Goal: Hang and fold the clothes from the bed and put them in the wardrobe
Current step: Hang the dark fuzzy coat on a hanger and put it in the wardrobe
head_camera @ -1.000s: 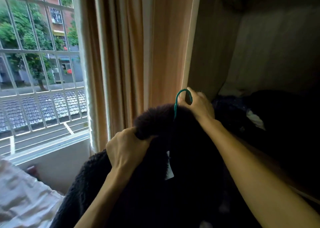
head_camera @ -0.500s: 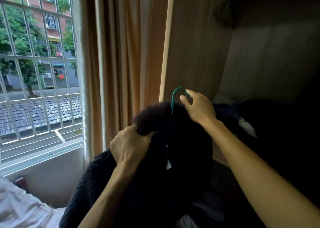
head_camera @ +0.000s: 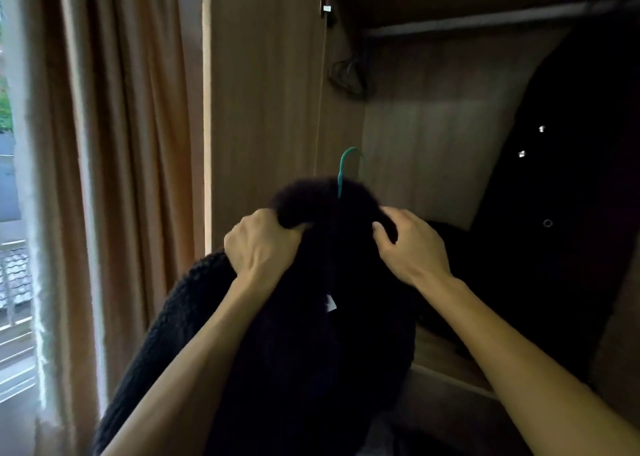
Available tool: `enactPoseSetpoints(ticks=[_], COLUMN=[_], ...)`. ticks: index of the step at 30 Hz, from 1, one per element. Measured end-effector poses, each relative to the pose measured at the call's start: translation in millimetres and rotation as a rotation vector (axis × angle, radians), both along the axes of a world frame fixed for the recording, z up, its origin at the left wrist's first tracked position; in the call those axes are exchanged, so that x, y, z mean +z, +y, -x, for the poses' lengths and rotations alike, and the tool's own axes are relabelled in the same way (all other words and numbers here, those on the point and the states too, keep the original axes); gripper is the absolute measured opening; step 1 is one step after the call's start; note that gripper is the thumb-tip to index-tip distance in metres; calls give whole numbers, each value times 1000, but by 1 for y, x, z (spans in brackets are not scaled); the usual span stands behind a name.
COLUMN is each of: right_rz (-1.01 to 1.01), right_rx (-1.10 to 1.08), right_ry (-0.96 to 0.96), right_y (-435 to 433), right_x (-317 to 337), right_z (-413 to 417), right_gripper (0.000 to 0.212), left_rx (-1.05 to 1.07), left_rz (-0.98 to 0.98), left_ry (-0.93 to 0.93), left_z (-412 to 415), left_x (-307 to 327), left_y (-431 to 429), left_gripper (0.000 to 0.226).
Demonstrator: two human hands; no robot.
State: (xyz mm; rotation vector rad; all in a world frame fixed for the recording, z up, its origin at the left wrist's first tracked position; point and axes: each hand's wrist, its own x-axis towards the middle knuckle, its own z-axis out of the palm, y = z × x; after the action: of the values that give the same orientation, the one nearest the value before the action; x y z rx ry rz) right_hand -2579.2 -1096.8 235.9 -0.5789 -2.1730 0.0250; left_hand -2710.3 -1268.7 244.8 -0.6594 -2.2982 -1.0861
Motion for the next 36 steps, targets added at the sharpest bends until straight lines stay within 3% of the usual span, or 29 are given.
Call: enactPoseSetpoints(ticks=[17,24,36], right_rz=[-251,-242,-281], right_rx=[-42,-108,-116], right_ry=[303,286,303], right_y=[175,240,315], right_x=[107,137,163], right_z=[-58,-77,-46], right_gripper=[40,42,42], left_rx=[-215,-152,38], left_rz=[12,58,-135], left_ry=[251,337,484], left_z=[-31,-30,-3], left_x=[177,217,313], left_y=[238,312,368], left_gripper=[62,57,41])
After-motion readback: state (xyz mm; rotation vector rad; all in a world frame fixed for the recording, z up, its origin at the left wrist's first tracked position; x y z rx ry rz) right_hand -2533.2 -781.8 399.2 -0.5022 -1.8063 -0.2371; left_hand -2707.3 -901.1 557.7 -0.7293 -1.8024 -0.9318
